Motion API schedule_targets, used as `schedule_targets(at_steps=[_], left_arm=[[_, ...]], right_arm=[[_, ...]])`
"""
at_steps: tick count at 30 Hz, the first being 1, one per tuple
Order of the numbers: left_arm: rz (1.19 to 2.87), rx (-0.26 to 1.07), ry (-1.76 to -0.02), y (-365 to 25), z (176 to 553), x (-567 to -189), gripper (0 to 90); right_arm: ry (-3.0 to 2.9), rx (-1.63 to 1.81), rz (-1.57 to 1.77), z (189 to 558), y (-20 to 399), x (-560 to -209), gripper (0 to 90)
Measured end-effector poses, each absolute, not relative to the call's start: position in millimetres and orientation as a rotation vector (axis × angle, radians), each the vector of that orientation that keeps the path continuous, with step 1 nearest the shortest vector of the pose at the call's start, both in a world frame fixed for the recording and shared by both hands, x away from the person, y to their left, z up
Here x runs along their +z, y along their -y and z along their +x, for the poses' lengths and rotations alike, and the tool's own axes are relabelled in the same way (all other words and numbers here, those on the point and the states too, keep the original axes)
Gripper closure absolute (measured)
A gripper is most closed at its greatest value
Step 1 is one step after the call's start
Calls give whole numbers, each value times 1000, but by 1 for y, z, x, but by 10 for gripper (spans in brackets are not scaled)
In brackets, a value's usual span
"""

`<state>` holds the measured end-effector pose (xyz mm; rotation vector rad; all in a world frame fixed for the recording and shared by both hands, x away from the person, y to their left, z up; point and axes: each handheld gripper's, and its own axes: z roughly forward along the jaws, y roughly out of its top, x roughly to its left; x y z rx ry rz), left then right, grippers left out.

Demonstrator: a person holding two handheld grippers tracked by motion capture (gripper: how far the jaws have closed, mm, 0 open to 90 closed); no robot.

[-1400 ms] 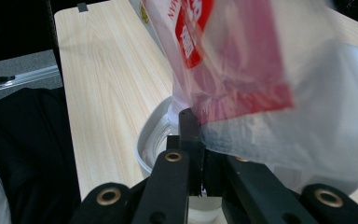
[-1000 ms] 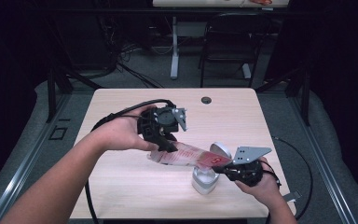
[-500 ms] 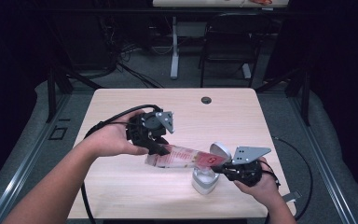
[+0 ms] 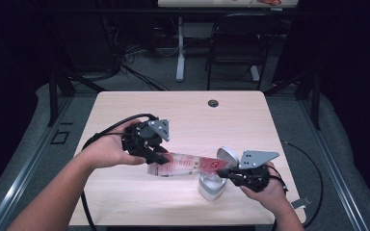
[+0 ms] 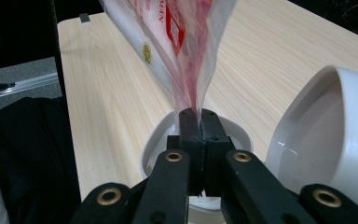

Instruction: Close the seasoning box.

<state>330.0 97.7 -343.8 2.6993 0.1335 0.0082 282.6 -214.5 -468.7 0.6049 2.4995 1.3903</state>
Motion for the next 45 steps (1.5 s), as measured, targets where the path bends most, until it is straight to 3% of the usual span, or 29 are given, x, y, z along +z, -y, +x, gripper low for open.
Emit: schedule_targets(at_steps=[33,45], left_arm=[[2669,-23,-175,-106,333,-365,746],[2617,-18,-202,-121,334,-378,745]], right_arm=[[-2517,1437,668,290,219,-478,860],[-2501,1428,643,288,218,-473,892]])
